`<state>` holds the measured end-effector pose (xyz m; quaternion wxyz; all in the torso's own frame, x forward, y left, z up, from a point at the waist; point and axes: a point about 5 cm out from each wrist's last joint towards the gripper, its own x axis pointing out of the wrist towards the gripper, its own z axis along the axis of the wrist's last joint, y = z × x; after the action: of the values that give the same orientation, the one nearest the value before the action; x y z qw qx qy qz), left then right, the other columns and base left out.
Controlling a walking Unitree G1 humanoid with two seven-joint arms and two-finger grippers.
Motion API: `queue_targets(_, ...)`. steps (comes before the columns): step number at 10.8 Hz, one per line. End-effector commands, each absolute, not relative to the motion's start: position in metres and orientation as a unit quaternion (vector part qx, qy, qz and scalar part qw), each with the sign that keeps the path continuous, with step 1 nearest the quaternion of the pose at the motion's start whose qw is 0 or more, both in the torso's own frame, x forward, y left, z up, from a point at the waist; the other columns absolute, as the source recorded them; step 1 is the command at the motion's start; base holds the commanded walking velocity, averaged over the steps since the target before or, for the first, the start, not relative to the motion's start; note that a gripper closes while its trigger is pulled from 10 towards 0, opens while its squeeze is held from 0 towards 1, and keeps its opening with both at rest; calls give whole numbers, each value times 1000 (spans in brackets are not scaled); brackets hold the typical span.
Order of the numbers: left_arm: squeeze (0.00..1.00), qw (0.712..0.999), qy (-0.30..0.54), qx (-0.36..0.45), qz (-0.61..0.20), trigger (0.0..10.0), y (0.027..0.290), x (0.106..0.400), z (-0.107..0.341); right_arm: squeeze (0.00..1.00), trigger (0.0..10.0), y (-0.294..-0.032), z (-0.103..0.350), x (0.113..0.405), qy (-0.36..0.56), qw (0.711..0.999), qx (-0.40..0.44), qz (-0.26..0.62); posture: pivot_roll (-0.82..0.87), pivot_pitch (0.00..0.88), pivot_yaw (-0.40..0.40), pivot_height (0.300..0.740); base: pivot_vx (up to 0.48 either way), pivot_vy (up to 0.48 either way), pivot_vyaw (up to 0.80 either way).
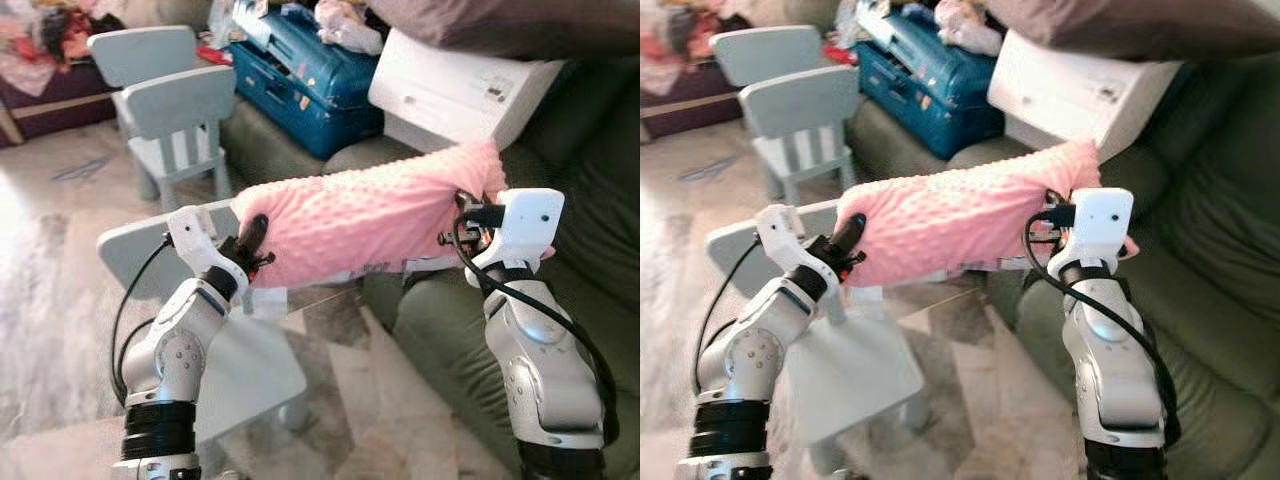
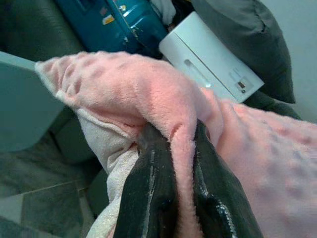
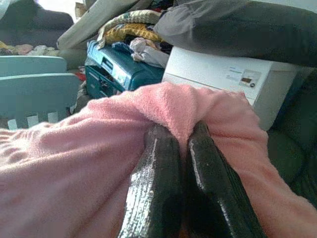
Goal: Move the pillow to the sofa
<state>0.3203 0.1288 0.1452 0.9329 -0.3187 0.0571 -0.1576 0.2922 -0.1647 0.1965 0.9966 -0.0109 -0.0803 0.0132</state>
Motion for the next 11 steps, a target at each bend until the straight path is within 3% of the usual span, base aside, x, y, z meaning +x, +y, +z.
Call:
queue_targets(1, 0, 932, 46, -313, -178, 10000, 122, 319, 152, 0, 10000, -169, 202, 292, -94, 995, -15, 4, -154, 107, -101, 740, 0, 0, 0)
queue_targets(3, 0, 930, 46, -316, -181, 10000, 122, 318, 152, 0, 10000, -169, 201, 292, -92, 996, -13, 2, -154, 106, -98, 740, 0, 0, 0)
queue_targets(6, 0, 930, 45, -316, -182, 10000, 121, 320, 153, 0, 10000, -169, 200, 294, -86, 996, -9, -1, -154, 107, -96, 740, 0, 0, -800)
queue_targets(11, 0, 929, 45, -318, -182, 10000, 121, 319, 151, 0, 10000, -170, 200, 294, -86, 996, -11, -1, -157, 108, -99, 740, 0, 0, -160)
